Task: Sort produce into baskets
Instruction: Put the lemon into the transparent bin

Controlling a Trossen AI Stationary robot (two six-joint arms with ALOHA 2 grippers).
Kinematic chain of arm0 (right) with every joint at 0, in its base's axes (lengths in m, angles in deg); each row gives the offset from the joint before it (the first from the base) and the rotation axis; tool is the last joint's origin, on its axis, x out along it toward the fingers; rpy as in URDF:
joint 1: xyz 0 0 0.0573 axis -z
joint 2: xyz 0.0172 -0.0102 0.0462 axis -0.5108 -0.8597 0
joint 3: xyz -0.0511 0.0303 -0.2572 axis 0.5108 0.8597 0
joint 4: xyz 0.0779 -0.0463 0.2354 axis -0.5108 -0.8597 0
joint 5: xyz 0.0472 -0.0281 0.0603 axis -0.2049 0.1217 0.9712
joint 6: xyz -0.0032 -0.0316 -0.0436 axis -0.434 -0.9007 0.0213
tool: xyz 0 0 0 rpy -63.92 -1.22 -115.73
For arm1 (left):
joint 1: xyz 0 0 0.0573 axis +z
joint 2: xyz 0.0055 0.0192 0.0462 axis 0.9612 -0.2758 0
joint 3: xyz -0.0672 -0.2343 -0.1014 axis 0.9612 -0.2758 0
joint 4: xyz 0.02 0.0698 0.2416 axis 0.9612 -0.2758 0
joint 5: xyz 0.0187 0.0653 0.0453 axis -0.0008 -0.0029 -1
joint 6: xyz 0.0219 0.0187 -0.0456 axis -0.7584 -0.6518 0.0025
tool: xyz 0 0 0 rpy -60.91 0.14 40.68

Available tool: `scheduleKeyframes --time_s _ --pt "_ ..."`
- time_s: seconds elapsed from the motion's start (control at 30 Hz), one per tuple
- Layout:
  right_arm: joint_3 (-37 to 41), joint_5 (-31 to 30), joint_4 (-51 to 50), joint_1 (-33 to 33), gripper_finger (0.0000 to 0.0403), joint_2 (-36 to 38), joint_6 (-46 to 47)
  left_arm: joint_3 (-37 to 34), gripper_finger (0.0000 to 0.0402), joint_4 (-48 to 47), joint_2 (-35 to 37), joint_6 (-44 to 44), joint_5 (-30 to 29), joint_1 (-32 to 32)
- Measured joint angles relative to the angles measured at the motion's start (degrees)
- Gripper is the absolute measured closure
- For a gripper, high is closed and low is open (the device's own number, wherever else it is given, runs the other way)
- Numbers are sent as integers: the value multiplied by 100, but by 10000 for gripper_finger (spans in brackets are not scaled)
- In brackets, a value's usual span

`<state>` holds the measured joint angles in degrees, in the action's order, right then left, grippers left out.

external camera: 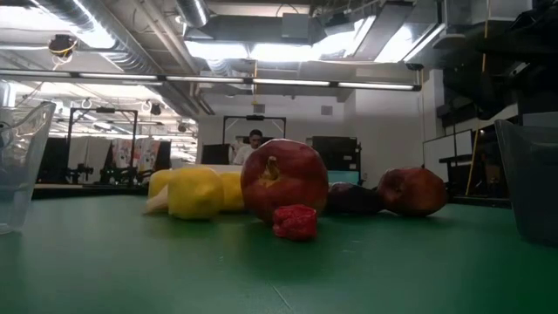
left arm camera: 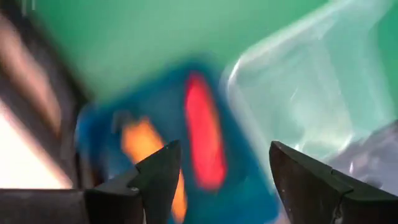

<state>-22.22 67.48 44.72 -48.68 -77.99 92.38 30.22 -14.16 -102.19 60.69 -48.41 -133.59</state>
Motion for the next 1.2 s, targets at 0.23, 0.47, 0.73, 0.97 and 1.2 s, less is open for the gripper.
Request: scheduleKeyframes --time_s 0.23,0.47,0.73,0.97,1.2 --pt "0 0 0 1 81 0 -1 0 169 -621 0 -1676 -1995 1211" --pt "-1 0 1 0 81 0 0 -87 169 366 -7 -5277 -2673 2837" --pt "0 2 1 1 81 0 -1 -1035 169 2064 34 -7538 -2855 3469" --pt "-1 -7 2 1 81 0 -1 -2472 169 3917 499 -8071 -2733 3613" --pt "0 -113 17 0 81 1 0 -3606 170 6048 1403 -9464 -1764 4187"
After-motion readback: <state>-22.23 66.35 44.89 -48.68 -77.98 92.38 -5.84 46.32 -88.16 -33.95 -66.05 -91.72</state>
